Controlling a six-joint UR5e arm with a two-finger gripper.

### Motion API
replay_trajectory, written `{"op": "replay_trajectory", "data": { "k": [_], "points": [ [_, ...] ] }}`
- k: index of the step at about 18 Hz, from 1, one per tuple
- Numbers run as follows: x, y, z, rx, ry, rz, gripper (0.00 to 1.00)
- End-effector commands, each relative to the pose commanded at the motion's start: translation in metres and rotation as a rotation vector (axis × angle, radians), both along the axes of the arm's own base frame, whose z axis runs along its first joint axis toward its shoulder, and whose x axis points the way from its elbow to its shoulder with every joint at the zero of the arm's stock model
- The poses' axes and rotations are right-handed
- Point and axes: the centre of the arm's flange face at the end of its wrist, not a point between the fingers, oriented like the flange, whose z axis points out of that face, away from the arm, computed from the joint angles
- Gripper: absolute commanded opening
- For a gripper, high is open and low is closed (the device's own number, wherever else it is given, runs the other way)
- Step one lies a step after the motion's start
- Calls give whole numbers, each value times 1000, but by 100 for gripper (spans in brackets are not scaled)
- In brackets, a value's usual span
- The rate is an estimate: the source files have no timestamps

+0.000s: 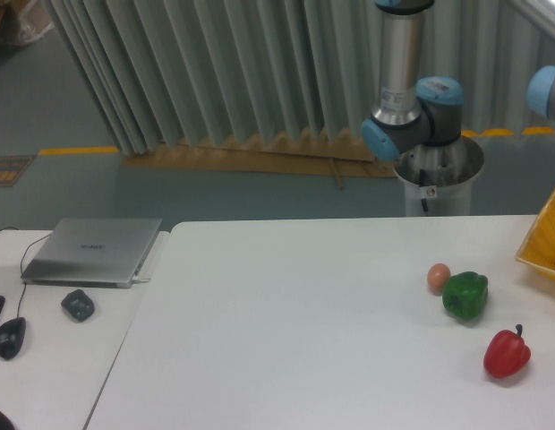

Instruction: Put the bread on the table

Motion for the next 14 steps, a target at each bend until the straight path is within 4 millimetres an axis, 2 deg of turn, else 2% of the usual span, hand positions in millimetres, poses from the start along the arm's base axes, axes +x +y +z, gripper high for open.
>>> {"op": "replay_trajectory", "data": {
  "k": [1, 4, 11, 14],
  "points": [
    [1, -2, -15, -9, -26, 3, 100],
    [-3, -6, -25, -12, -38, 12, 100],
    [-8, -11, -26, -11, -26, -15, 100],
    [-5, -12, -33, -15, -27, -15, 100]
  ]
}}
